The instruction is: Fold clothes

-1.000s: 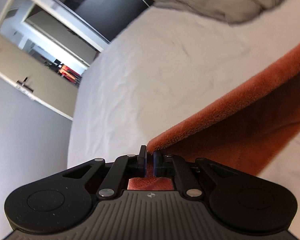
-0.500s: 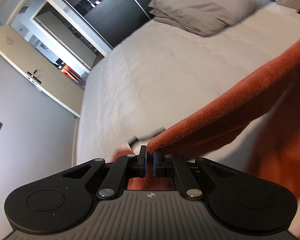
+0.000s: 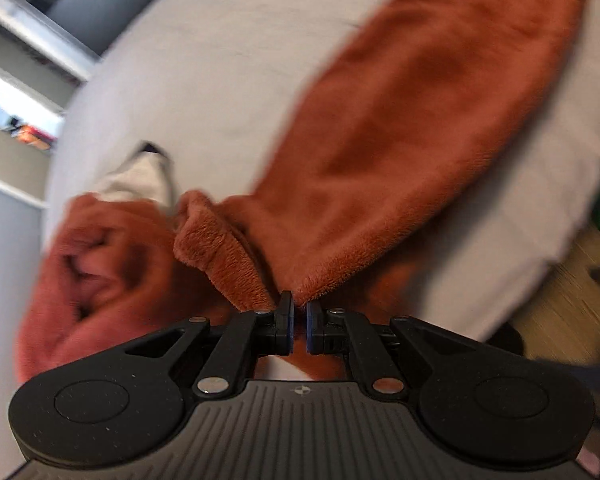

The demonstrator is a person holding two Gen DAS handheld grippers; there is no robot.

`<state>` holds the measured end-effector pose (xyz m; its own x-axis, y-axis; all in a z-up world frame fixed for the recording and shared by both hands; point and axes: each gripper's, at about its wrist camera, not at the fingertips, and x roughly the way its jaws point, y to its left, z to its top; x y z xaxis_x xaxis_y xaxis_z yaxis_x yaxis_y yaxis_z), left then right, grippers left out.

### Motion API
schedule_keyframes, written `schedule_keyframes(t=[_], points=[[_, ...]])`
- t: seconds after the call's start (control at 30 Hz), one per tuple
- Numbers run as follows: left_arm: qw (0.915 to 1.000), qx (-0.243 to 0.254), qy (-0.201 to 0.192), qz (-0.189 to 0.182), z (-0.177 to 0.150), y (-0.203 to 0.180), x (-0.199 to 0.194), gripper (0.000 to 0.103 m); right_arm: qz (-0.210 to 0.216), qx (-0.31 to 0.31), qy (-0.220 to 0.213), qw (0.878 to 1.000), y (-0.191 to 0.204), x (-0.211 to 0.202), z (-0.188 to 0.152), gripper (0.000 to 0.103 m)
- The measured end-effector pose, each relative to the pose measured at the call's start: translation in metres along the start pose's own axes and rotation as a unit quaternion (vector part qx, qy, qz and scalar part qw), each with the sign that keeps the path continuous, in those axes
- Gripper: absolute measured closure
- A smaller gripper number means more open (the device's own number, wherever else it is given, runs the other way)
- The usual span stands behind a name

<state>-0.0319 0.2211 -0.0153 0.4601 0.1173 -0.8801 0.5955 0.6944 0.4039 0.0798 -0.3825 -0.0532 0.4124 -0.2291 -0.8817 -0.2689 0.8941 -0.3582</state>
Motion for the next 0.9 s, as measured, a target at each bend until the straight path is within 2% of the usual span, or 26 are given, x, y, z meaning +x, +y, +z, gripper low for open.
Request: schedule_keyframes(t=[0.1, 0.17, 0.23, 0.27, 0.3, 0.33, 0.4, 0.47, 0.57, 0.77, 0.9], points=[[0.9997, -0.01, -0.002, -0.022, -0.007, -0.01, 0.006, 0.098, -0.012, -0.019, 0.019, 1.0, 0.008, 0.009, 0.0, 0.094], [0.9991, -0.028, -0.01, -0.032, -0.013, -0.008, 0.006, 0.092, -0.019, -0.036, 0.023, 0.999, 0.015, 0.007, 0.0, 0.09], [0.998, -0.043, -0.016, -0.043, -0.02, -0.005, 0.003, 0.075, -0.026, -0.055, 0.022, 0.998, 0.022, 0.001, 0.0, 0.073], [0.9974, -0.052, -0.021, -0.046, -0.025, -0.004, 0.002, 0.07, -0.032, -0.064, 0.015, 0.997, 0.025, -0.003, 0.0, 0.068], [0.9967, -0.062, -0.028, -0.045, -0.029, -0.004, -0.001, 0.06, -0.037, -0.071, 0.007, 0.997, 0.027, -0.009, 0.0, 0.063], [0.9959, -0.072, -0.035, -0.043, -0.034, -0.003, -0.003, 0.059, -0.043, -0.077, -0.002, 0.996, 0.029, -0.016, 0.0, 0.063], [0.9917, -0.113, -0.045, -0.041, -0.045, 0.001, -0.008, 0.059, -0.053, -0.077, -0.023, 0.995, 0.03, -0.029, 0.002, 0.062], [0.9827, -0.173, -0.048, -0.044, -0.055, 0.012, -0.01, 0.059, -0.061, -0.074, -0.049, 0.994, 0.031, -0.041, 0.006, 0.062], [0.9692, -0.239, -0.031, -0.052, -0.067, 0.024, -0.001, 0.06, -0.071, -0.067, -0.09, 0.991, 0.038, -0.062, 0.016, 0.062], [0.9491, -0.306, 0.021, -0.07, -0.063, 0.034, 0.044, 0.062, -0.066, -0.07, -0.171, 0.981, 0.072, -0.096, 0.043, 0.058], [0.9351, -0.345, 0.024, -0.079, -0.06, 0.039, 0.068, 0.061, -0.056, -0.105, -0.18, 0.976, 0.096, -0.095, 0.051, 0.057]])
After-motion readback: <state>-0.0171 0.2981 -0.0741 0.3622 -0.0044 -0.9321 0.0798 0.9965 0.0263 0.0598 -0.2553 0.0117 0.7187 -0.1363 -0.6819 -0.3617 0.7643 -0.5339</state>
